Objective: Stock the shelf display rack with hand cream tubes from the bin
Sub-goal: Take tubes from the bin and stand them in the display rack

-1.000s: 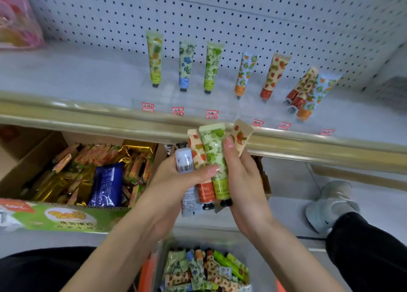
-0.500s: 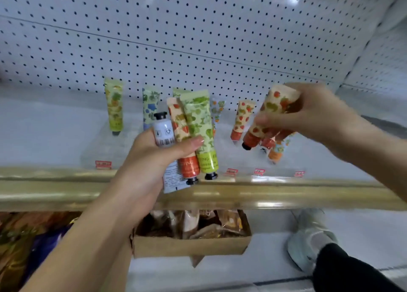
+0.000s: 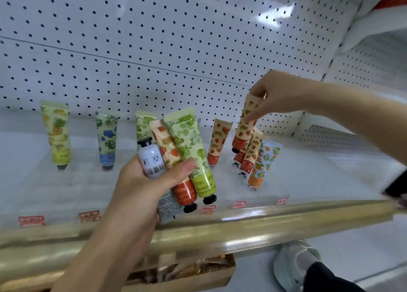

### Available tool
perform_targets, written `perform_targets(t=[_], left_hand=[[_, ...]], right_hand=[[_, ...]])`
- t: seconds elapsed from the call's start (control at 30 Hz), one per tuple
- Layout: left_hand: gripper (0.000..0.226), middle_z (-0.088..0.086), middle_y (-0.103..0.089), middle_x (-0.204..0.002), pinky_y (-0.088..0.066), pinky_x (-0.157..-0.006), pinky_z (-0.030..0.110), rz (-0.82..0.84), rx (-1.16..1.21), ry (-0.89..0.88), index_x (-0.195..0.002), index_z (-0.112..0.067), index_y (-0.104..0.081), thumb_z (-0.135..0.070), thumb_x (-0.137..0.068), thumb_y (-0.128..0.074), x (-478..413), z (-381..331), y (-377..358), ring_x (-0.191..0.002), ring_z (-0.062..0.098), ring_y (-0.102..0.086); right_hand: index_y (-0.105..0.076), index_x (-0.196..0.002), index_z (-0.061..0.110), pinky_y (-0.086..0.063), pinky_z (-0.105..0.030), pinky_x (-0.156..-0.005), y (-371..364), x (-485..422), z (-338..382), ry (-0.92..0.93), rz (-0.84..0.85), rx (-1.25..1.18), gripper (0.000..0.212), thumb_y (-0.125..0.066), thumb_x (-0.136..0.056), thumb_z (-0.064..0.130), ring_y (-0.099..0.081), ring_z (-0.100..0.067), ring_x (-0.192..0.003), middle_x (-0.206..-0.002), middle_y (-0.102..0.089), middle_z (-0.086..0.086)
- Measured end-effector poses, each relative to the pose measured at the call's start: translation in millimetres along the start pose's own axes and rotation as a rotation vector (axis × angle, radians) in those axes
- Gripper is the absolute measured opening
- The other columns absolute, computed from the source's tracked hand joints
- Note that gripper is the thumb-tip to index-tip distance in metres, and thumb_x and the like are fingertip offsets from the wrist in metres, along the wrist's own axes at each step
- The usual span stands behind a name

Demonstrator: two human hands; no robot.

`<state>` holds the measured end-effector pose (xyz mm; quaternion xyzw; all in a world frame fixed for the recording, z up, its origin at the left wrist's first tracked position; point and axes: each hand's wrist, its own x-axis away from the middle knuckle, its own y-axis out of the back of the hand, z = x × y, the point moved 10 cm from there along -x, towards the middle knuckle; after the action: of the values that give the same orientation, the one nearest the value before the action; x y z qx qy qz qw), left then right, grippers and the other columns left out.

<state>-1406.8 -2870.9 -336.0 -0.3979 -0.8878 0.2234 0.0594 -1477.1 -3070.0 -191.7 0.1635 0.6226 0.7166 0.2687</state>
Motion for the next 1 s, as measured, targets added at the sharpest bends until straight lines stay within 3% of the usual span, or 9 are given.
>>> perform_targets(t=[0.17,0.23,0.37,0.43,0.5,0.57,0.67,0.8,1.0], left_hand=[[0.045,0.003,-0.076,-0.088,-0.051,-0.067,0.036,0.003,0.01,0.004,-0.097,-0.014,-0.067,-0.017,-0.053,-0.072,-2,4,-4,-0.078,0.021,-0.073],[0.044,0.004,-0.076,-0.088,-0.051,-0.067,0.036,0.002,0.019,0.002,-0.097,-0.013,-0.067,-0.016,-0.053,-0.072,-4,5,-5,-0.077,0.021,-0.073],[0.039,0.003,-0.076,-0.081,-0.053,-0.059,0.033,-0.014,0.022,-0.005,-0.092,-0.013,-0.065,-0.013,-0.053,-0.07,-6,5,-7,-0.07,0.018,-0.073],[0.041,0.004,-0.076,-0.081,-0.052,-0.061,0.034,-0.008,0.024,0.001,-0.092,-0.013,-0.064,-0.013,-0.052,-0.072,-7,6,-9,-0.07,0.019,-0.073],[0.049,0.006,-0.075,-0.085,-0.055,-0.06,0.035,0.015,0.031,0.004,-0.093,-0.012,-0.067,-0.018,-0.046,-0.081,-9,8,-10,-0.073,0.021,-0.073],[0.065,0.007,-0.075,-0.087,-0.057,-0.054,0.03,0.041,0.03,-0.006,-0.085,-0.016,-0.072,-0.031,-0.025,-0.094,-11,9,-12,-0.075,0.023,-0.073],[0.075,0.007,-0.075,-0.087,-0.056,-0.051,0.027,0.035,0.033,-0.025,-0.074,-0.024,-0.075,-0.044,-0.004,-0.092,-14,10,-11,-0.075,0.023,-0.073],[0.075,0.006,-0.076,-0.086,-0.056,-0.051,0.027,0.048,0.037,-0.033,-0.072,-0.027,-0.075,-0.044,-0.001,-0.091,-14,8,-13,-0.075,0.022,-0.073],[0.076,0.008,-0.075,-0.089,-0.057,-0.053,0.029,0.064,0.023,-0.04,-0.076,-0.025,-0.075,-0.044,-0.004,-0.092,-12,8,-15,-0.077,0.025,-0.073]], right_hand=[[-0.072,-0.087,0.005,-0.041,-0.03,-0.065,-15,-17,-16,-0.011,-0.011,0.013,0.035,-0.083,-0.068,0.032,-0.056,-0.028,-0.074,-0.096,-0.07,-0.021],[-0.072,-0.087,0.003,-0.042,-0.03,-0.067,-23,-21,-21,-0.01,0.005,0.019,0.038,-0.083,-0.066,0.033,-0.056,-0.024,-0.076,-0.097,-0.069,-0.022],[-0.07,-0.089,0.001,-0.046,-0.038,-0.085,-34,-29,-26,-0.009,0.003,0.086,0.051,-0.082,-0.063,0.043,-0.059,-0.024,-0.093,-0.089,-0.07,-0.013],[-0.067,-0.096,-0.004,-0.041,-0.036,-0.08,-42,-32,-26,0.005,0.022,0.087,0.06,-0.081,-0.064,0.044,-0.055,-0.024,-0.089,-0.083,-0.065,-0.014],[-0.068,-0.1,-0.001,-0.038,-0.036,-0.082,-48,-33,-27,0.01,0.029,0.096,0.058,-0.08,-0.065,0.044,-0.051,-0.023,-0.092,-0.094,-0.067,-0.015],[-0.069,-0.102,0.003,-0.035,-0.036,-0.084,-51,-33,-29,0.008,0.018,0.115,0.056,-0.08,-0.066,0.045,-0.049,-0.024,-0.102,-0.106,-0.065,-0.011],[-0.068,-0.105,0.002,-0.03,-0.034,-0.083,-58,-35,-31,0.017,0.025,0.125,0.059,-0.079,-0.067,0.047,-0.046,-0.026,-0.11,-0.115,-0.062,-0.012],[-0.069,-0.103,0.016,-0.027,-0.037,-0.089,-62,-34,-30,0.023,0.024,0.141,0.046,-0.077,-0.07,0.046,-0.04,-0.024,-0.117,-0.115,-0.055,0.0],[-0.07,-0.101,0.015,-0.031,-0.043,-0.099,-63,-35,-29,0.054,0.025,0.129,0.043,-0.077,-0.071,0.046,-0.042,-0.024,-0.119,-0.118,-0.059,-0.003]])
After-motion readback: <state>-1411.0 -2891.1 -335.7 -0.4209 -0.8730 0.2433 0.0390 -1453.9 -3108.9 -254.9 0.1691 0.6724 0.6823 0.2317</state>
